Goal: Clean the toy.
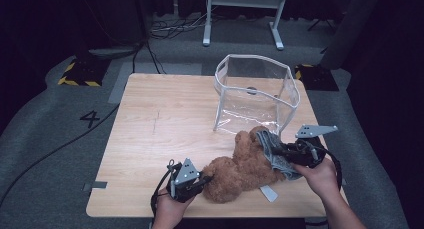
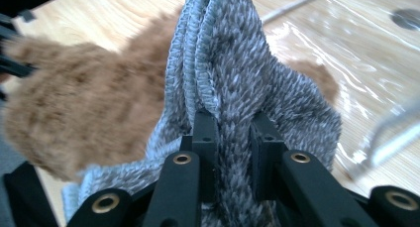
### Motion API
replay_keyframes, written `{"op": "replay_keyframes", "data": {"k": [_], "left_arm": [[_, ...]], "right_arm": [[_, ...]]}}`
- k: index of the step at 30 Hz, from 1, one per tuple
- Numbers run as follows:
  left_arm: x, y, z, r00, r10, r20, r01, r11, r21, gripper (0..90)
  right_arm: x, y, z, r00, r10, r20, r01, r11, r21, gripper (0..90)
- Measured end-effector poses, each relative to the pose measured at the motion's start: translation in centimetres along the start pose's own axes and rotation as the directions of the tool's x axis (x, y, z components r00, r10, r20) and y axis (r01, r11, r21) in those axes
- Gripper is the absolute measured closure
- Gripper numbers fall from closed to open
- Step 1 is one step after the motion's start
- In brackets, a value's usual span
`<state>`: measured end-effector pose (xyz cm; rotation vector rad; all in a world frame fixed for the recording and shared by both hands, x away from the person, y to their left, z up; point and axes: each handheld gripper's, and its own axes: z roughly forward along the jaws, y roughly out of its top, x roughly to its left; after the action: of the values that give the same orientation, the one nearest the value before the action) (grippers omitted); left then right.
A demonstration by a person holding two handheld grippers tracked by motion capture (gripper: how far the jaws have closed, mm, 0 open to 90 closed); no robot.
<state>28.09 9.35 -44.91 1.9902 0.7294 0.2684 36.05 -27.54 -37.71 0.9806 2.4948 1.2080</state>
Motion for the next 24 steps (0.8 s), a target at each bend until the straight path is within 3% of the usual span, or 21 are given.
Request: {"op": "replay_keyframes", "data": {"k": [8, 13, 17, 21, 24], "left_arm": [[0.2, 0.0, 0.1, 0.9999, -0.005, -0.013, 0.005, 1.0, -0.002, 80.7], [0.7, -0.1, 0.1, 0.9992, -0.034, -0.021, 0.034, 0.9994, -0.008, 80.5], [1.0, -0.1, 0.2, 0.9971, -0.063, -0.043, 0.063, 0.998, -0.011, 80.1], [1.5, -0.1, 0.3, 0.9949, -0.078, -0.064, 0.077, 0.997, -0.011, 80.0], [2.0, -0.1, 0.4, 0.9918, -0.106, -0.072, 0.105, 0.9944, -0.012, 80.0]], "right_arm": [[-2.1, -3.0, 0.4, 0.9956, 0.037, 0.086, -0.043, 0.996, 0.075, 77.6], [-2.8, -5.2, 1.1, 0.9928, 0.043, 0.112, -0.057, 0.99, 0.128, 77.6], [-3.3, -6.0, 0.4, 0.9883, 0.05, 0.144, -0.071, 0.987, 0.146, 77.6], [-3.5, -6.2, -1.0, 0.9844, 0.071, 0.161, -0.091, 0.989, 0.12, 77.5], [-2.7, -5.3, -3.3, 0.9879, 0.07, 0.138, -0.077, 0.996, 0.041, 77.5]]}}
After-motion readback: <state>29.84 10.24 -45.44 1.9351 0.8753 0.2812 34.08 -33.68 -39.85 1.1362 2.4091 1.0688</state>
